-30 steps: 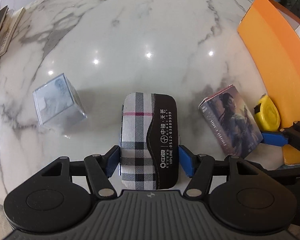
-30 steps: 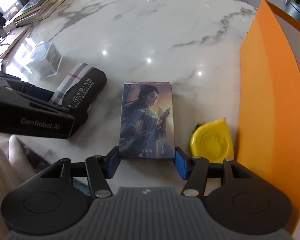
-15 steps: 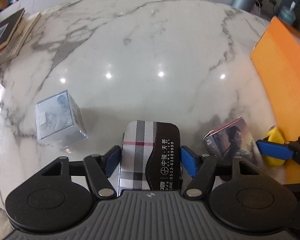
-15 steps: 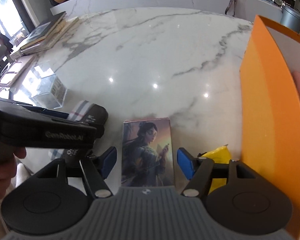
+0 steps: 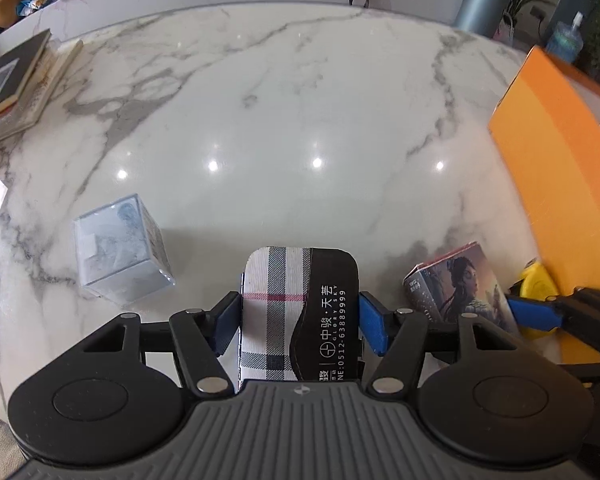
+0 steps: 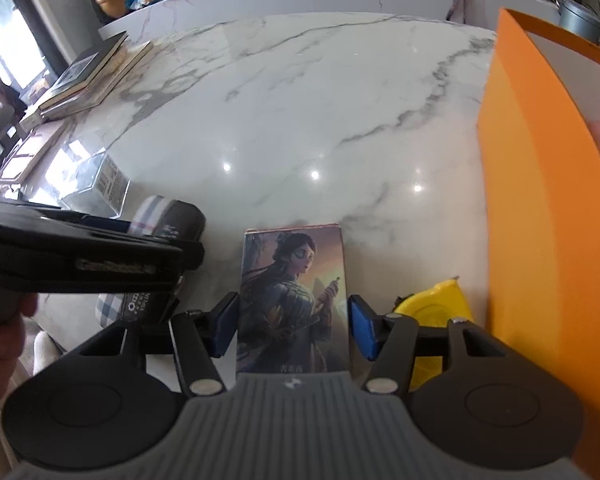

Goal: Organize rigid objects
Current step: 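Lift the plaid tin and picture card box off the table with both tools, then carry the plaid tin and picture card box over the orange box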

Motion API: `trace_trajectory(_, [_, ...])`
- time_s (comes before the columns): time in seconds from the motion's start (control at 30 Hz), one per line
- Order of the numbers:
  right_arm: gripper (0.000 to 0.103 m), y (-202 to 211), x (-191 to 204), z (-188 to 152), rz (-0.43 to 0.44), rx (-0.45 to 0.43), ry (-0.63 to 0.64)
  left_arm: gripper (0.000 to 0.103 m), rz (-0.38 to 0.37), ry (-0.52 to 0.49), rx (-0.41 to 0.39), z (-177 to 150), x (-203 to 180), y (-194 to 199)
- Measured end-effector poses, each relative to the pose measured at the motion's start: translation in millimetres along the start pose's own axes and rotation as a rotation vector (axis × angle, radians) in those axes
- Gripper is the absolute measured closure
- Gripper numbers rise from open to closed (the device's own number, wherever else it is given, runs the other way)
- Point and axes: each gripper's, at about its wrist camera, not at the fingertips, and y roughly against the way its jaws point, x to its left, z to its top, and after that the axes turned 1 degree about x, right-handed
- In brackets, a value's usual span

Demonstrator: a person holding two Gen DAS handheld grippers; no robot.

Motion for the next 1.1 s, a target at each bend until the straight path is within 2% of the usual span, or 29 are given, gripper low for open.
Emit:
trace_trajectory(0.2, [0.044, 23.9, 4.5, -1.4, 0.035, -0.06, -0.007, 0.031, -0.046, 0.054, -0.054, -6.0, 1.8, 33.5])
trace_trajectory(0.33, [0.044, 51.3, 6.9, -2.2, 0.056, -0.12, -0.012, 0.031, -0.068, 0.053, -0.113, -9.2, -5.9, 63.8])
trace_trajectory(0.57, [0.044, 116.3, 0.5, -4.7, 0.056, -0.247, -0.021, 0.031, -0.14, -0.004, -0.234, -2.5, -36.9, 123.8])
trace_trajectory(0.77, [0.044, 173.7, -34.6, -13.3, 0.005, -0.331, -0.062, 0.031, -0.261, -0.06, -0.275, 9.8, -79.8, 155.0])
trace_trajectory(0.9, [0.044, 197.2, -68.9, -18.1, -0.042, -0.331, -0.041, 0.031, -0.337, -0.12, -0.269, 23.7, -115.8, 159.6])
trace_trajectory(1.1, [0.044, 204.7, -121.4, -12.2, -0.11, -0.221, 0.139, 0.031, -0.438, -0.176, -0.219, 50.0, -167.5, 143.9])
